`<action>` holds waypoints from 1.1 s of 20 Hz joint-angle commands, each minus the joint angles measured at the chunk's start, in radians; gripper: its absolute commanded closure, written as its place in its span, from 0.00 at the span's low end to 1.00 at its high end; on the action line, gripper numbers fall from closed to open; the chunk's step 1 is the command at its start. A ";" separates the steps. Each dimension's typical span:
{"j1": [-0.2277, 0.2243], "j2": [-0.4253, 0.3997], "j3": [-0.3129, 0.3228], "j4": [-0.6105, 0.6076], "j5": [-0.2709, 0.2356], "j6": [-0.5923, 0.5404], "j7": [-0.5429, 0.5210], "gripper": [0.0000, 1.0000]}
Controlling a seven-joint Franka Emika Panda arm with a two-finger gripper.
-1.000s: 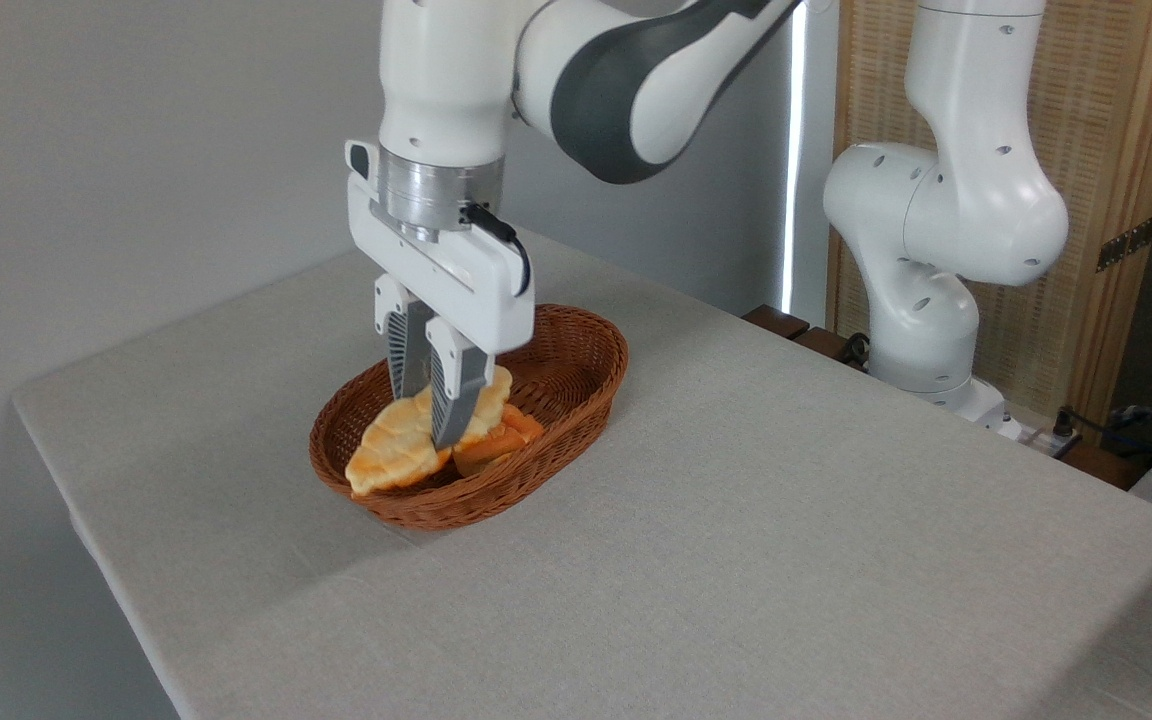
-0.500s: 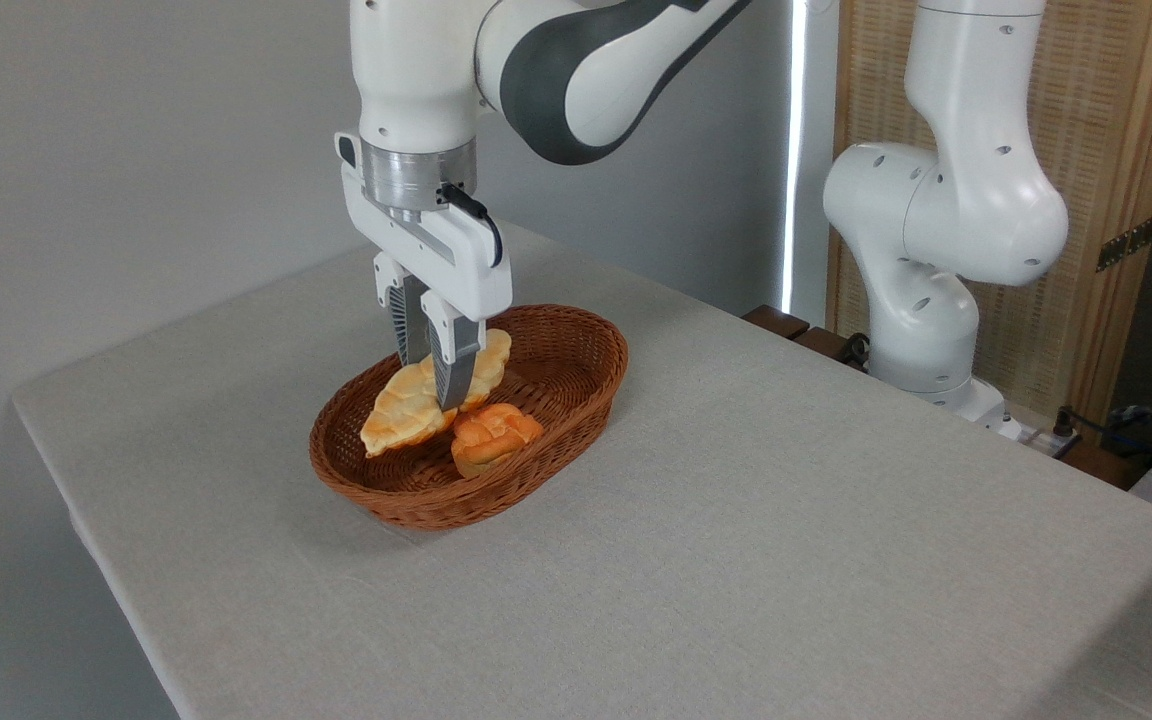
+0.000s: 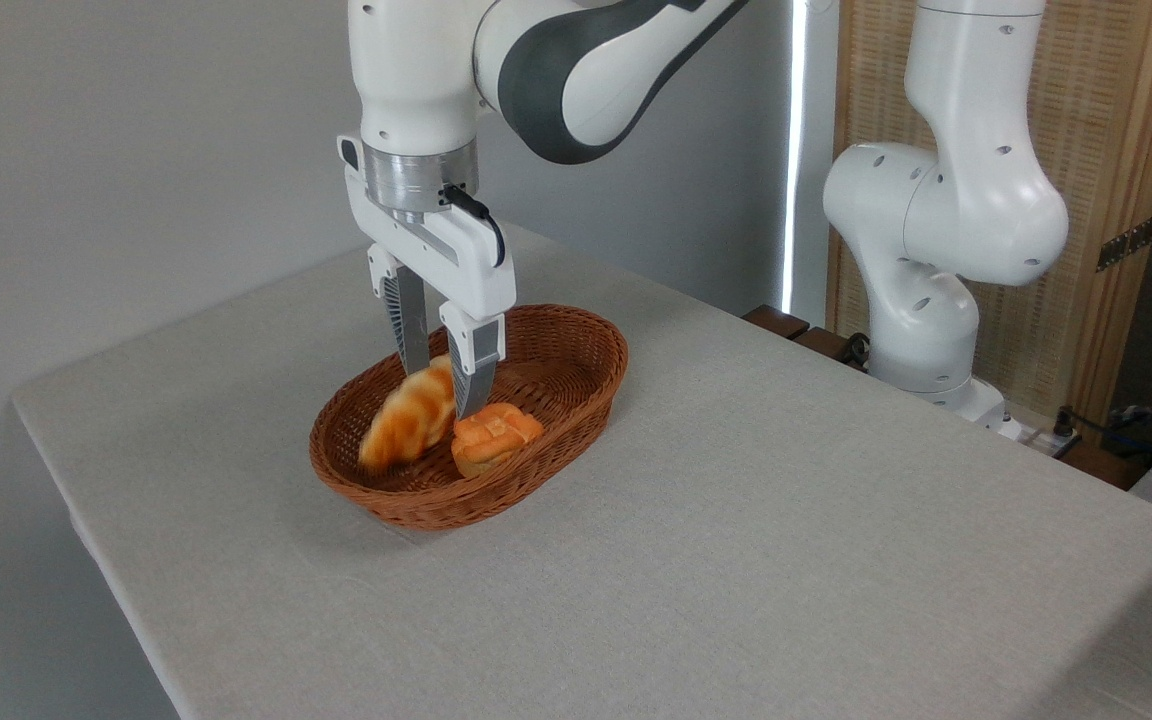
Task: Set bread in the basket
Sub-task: 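Lower the flat bread into the basket and open the gripper, then raise the open gripper up away from the basket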
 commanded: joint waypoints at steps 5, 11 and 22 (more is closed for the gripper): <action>0.013 -0.009 0.022 0.004 -0.003 -0.017 -0.007 0.00; 0.031 -0.008 0.108 0.016 0.072 -0.017 -0.001 0.00; 0.036 -0.006 0.215 0.029 0.100 -0.015 0.100 0.00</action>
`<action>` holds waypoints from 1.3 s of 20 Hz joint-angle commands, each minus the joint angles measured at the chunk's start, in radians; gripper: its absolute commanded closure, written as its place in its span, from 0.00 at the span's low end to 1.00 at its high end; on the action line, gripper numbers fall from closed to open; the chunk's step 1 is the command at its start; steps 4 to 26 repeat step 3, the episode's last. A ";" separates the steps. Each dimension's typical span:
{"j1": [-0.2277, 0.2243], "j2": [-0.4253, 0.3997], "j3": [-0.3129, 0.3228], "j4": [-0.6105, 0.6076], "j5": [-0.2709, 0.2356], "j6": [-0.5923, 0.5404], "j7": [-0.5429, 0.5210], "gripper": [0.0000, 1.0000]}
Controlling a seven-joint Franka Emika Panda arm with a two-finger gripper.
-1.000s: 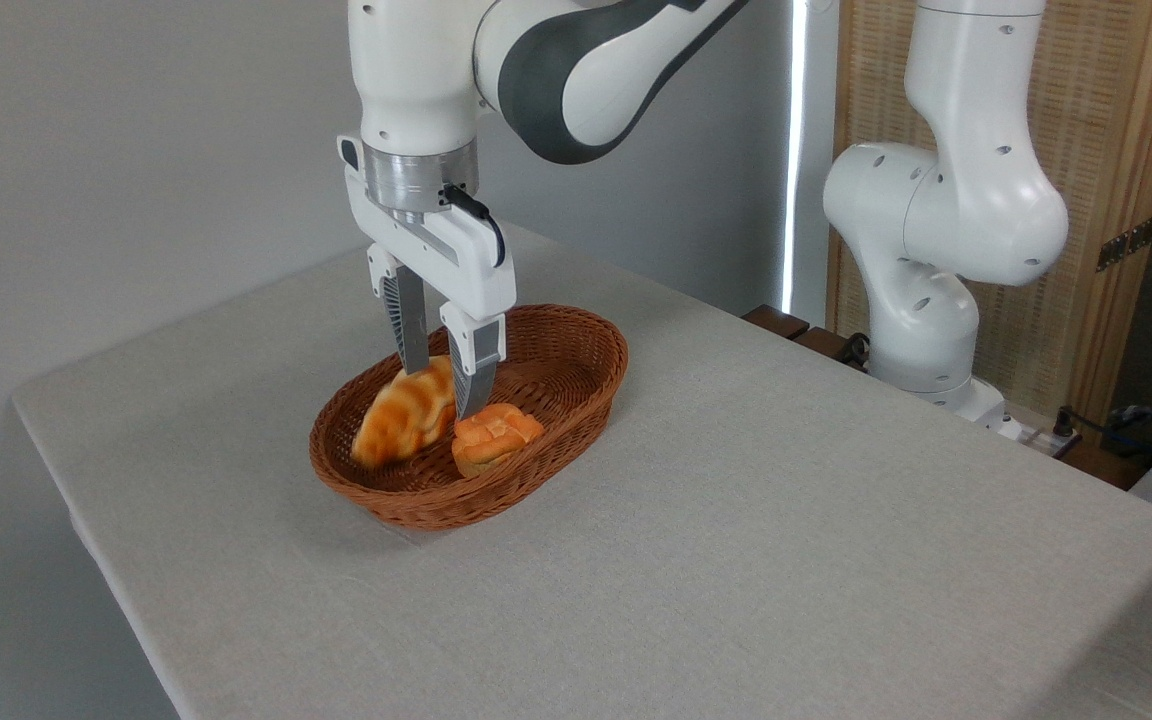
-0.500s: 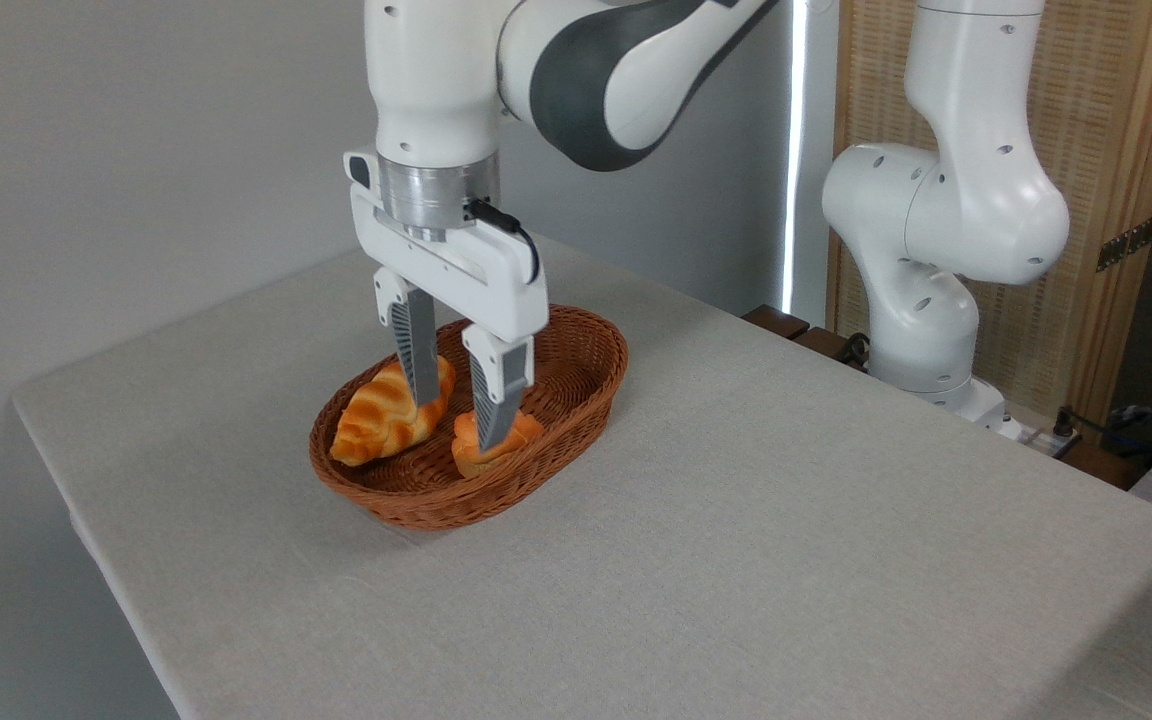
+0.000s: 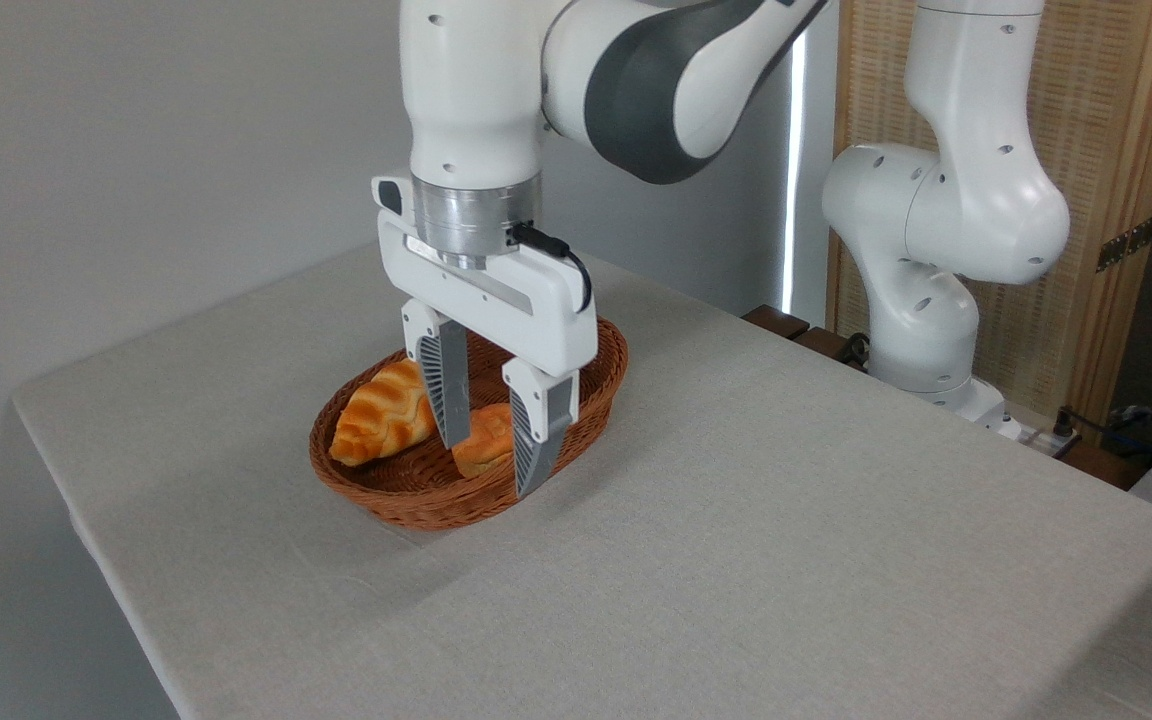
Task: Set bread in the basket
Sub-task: 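Raise the open gripper up away from the basket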
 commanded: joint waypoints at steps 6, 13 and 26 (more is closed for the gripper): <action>-0.002 -0.006 0.033 0.021 0.009 -0.017 0.039 0.00; -0.002 -0.006 0.033 0.021 0.009 -0.017 0.039 0.00; -0.002 -0.006 0.033 0.021 0.009 -0.017 0.039 0.00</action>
